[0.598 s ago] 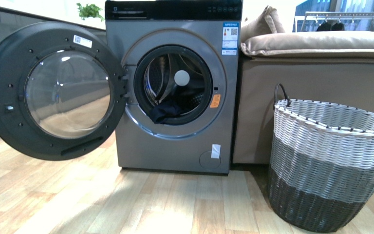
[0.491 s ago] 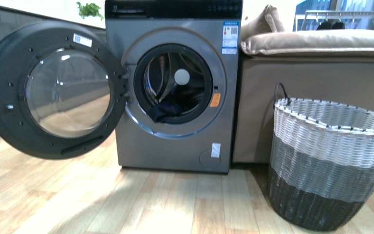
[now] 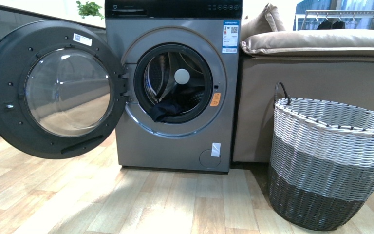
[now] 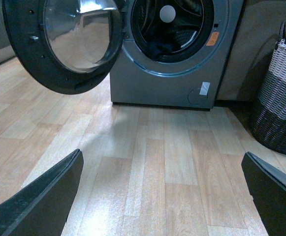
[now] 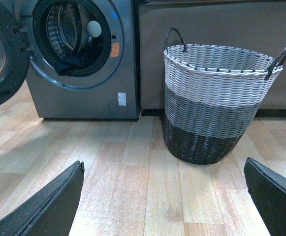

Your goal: Collect clothes from washing machine

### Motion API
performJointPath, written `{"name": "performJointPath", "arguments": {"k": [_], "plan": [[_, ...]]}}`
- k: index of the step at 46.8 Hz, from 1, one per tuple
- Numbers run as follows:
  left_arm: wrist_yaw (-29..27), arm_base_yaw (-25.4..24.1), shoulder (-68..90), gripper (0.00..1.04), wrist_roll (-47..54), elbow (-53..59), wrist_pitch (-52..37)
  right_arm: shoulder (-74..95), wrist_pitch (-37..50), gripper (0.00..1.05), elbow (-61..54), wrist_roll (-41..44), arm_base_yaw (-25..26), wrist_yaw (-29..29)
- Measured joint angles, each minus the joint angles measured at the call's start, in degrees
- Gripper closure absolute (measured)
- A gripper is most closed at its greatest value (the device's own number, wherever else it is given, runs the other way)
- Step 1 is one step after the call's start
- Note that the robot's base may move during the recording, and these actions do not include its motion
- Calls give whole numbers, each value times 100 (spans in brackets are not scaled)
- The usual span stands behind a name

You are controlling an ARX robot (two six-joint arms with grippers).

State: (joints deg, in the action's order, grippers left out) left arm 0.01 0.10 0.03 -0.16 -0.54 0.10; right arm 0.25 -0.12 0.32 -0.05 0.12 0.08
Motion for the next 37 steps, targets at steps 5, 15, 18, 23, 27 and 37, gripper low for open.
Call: {"name": "performJointPath", "arguments": {"k": [5,15,18,23,27,37], "plan": [[0,0,0,7,0,0,0,0,0,8,0,0,0,0],[0,0,-2,7,0,0,0,0,0,8,0,0,0,0],[0,0,-4,7,-2,0,0,0,0,8,0,0,0,0],[2,0,-2,7,0,0,0,0,0,8,0,0,0,0],[0,0,-4,7,0,0,0,0,0,8,0,0,0,0],[0,0,0,7,0,0,0,0,0,8,0,0,0,0]]}}
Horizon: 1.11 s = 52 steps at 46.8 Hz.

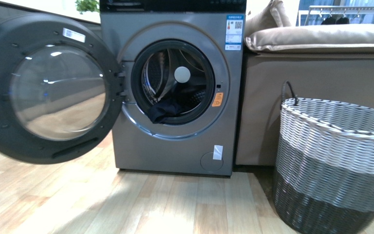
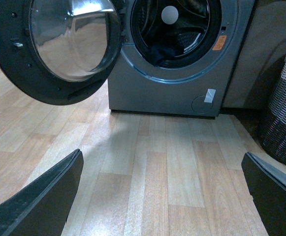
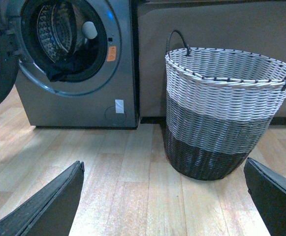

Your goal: Collect clothes from washing machine

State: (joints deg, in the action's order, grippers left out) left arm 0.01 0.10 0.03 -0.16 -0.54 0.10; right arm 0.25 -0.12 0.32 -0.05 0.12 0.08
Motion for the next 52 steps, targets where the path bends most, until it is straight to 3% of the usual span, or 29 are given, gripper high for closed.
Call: {"name": "performJointPath", "arguments": {"k": [52], "plan": [[2,0,2,7,0,0,2,0,-7,8,0,4,0,0]]}}
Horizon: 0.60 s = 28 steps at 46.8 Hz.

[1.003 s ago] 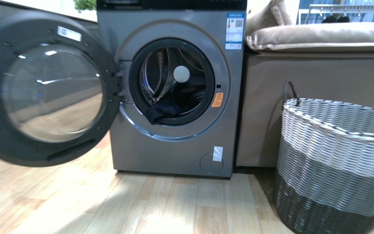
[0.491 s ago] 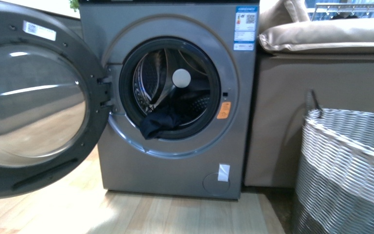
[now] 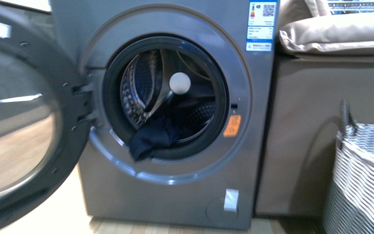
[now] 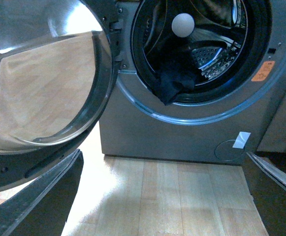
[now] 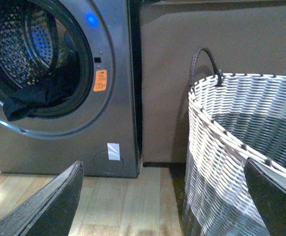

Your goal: Collect clothes from washing machine

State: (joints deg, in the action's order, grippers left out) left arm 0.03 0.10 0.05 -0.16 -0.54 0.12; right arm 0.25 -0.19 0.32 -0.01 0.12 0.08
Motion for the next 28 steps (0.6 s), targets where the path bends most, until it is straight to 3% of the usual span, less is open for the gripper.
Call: {"name": "performJointPath", "arguments": {"k": [28], "plan": [[-2,0,2,7,0,2,0,0,0,8,-2,-2,-2,0]]}}
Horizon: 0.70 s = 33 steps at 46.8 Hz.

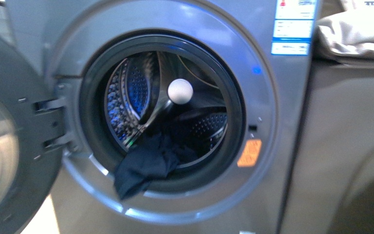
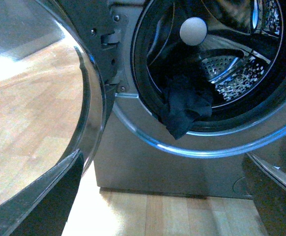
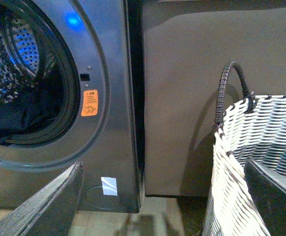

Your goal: Collect clothes from washing machine

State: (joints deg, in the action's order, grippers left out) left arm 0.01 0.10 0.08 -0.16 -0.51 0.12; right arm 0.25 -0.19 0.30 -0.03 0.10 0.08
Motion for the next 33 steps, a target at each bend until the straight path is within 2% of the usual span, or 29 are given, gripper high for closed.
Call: {"name": "performJointPath", "arguments": {"k": [33], "plan": [[2,0,-4,7,0,-2,0,0,0,8,0,0,0,0]]}}
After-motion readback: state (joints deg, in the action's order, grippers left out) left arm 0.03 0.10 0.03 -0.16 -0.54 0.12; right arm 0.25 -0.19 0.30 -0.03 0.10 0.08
